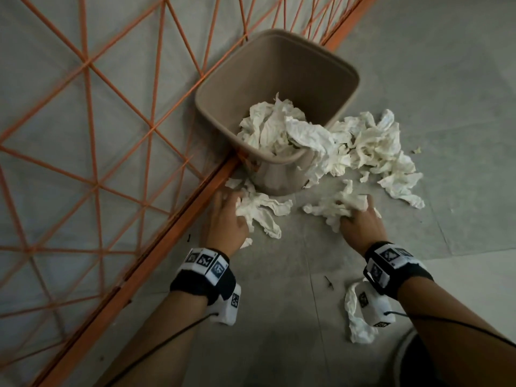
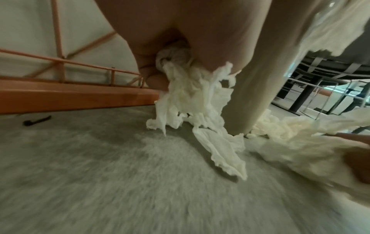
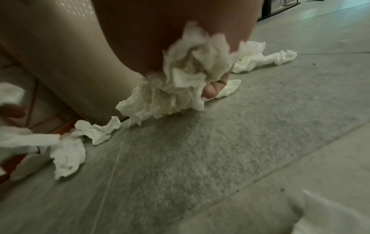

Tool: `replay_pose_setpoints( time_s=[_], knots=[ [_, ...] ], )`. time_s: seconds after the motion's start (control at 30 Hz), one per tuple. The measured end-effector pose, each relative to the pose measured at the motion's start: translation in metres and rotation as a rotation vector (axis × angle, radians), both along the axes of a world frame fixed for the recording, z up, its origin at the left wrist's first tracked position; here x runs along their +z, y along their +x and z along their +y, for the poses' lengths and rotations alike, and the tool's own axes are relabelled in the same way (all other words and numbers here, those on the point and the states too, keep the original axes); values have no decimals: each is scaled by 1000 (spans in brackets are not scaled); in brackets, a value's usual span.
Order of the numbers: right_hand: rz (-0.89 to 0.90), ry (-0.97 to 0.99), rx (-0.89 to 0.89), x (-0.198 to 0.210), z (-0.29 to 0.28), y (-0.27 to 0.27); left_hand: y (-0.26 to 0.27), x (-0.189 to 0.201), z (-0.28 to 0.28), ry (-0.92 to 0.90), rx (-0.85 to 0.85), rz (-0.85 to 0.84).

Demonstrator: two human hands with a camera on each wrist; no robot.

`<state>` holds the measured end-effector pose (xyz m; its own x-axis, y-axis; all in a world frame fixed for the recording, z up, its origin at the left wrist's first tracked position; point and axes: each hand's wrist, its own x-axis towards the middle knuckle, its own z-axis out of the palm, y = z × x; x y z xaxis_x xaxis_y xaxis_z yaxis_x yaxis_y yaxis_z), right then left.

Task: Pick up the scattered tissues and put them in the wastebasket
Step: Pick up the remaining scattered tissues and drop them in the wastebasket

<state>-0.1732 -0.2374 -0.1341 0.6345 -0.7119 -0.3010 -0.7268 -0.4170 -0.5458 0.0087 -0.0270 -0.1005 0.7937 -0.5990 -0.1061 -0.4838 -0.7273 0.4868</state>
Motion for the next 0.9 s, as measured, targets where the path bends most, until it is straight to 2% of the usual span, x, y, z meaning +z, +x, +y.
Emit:
replay_pose_setpoints(
  time_s=[0.13, 0.27, 0.4, 0.5, 0.57, 0.67, 0.73, 0.83, 0.9],
  knots=[
    [-59, 39, -64, 13, 9, -5, 22, -7, -23, 220, 4, 88],
    [-26, 284, -236, 27, 23, -20, 21, -22, -22, 367, -44, 104],
    [114, 363, -300, 27, 35, -38, 19, -32, -15, 222, -9, 163],
    [90, 320, -294, 25, 43, -54, 14, -21, -14, 118, 106, 132],
    [30, 274, -327, 24, 50, -64, 7, -14, -14, 67, 116, 63],
    [-40, 256, -279, 18, 60, -78, -5, -14, -16, -90, 6, -54],
    [-12, 257, -214, 14, 67, -85, -14, -25, -23, -126, -121, -19],
    [56, 252, -87, 4, 79, -95, -27, -42, -33, -26, -285, 113],
    [103, 249, -82, -2, 89, -101, -37, -53, -34, 81, -324, 116]
  ],
)
